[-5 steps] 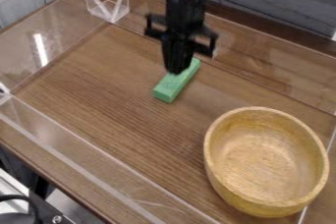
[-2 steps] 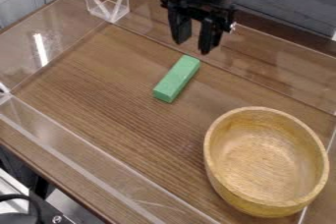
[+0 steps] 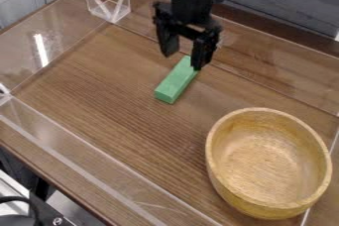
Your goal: Put the green block in the brown bowl
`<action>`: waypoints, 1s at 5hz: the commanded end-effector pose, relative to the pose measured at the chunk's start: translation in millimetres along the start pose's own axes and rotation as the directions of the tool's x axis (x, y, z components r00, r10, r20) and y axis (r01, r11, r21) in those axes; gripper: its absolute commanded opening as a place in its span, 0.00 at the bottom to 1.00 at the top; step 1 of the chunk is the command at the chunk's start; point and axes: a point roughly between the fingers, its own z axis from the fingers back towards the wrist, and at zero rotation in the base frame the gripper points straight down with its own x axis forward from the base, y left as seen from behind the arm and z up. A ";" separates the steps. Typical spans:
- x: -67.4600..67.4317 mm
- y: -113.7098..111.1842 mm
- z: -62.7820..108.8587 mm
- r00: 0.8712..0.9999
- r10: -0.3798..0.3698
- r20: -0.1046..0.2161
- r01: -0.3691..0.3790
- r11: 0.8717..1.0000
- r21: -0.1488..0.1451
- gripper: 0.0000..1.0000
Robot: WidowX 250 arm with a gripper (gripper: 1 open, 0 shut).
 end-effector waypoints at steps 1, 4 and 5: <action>3.0 7.9 -2.1 0.999 -0.010 0.045 0.009 1.000 0.009 1.00; 2.5 14.6 -35.8 0.999 -0.013 0.038 0.013 1.000 -0.004 1.00; 2.1 12.9 -37.0 0.999 -0.010 0.041 0.010 1.000 -0.010 0.00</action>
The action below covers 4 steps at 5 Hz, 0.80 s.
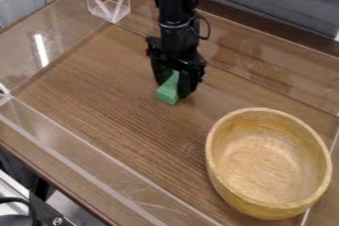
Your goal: Put the green block in the brown bowl
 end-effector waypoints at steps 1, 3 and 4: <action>2.8 -0.7 16.5 0.999 0.013 0.035 -0.013 1.000 0.004 0.00; -1.2 -12.4 46.2 0.998 0.060 0.026 -0.060 0.998 -0.010 0.00; 0.0 -25.4 69.0 0.997 0.063 0.038 -0.062 0.998 -0.017 0.00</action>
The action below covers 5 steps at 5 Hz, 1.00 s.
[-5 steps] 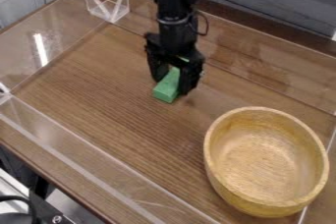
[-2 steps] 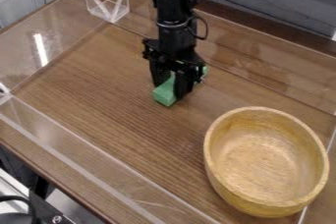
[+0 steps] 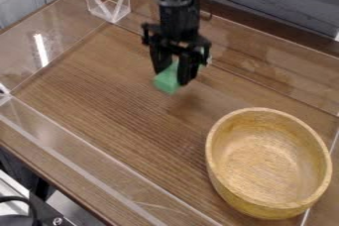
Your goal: Put the green block in the brown bowl
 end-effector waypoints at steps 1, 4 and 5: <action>1.5 -27.5 58.1 0.995 0.000 0.101 -0.001 1.000 0.015 0.00; -45.7 -126.9 78.0 0.988 -0.088 0.127 0.088 0.996 0.001 0.00; -62.1 -145.1 63.9 0.988 -0.092 0.125 0.093 0.996 -0.002 0.00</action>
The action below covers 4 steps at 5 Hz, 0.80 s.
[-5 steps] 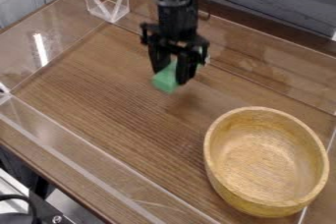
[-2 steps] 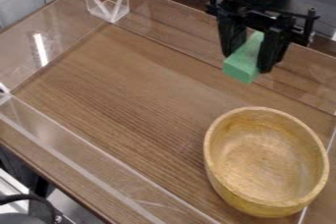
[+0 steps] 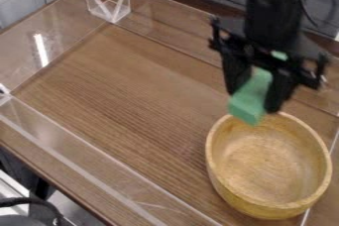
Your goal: Put the green block in the brown bowl
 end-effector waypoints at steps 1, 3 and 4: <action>-1.8 -16.4 -5.9 0.998 0.004 0.066 -0.003 1.000 -0.004 0.00; -3.4 -25.8 -35.1 0.996 0.028 0.086 -0.029 1.000 0.003 0.00; -4.3 -29.5 -44.5 0.995 0.040 0.089 -0.040 0.999 0.005 0.00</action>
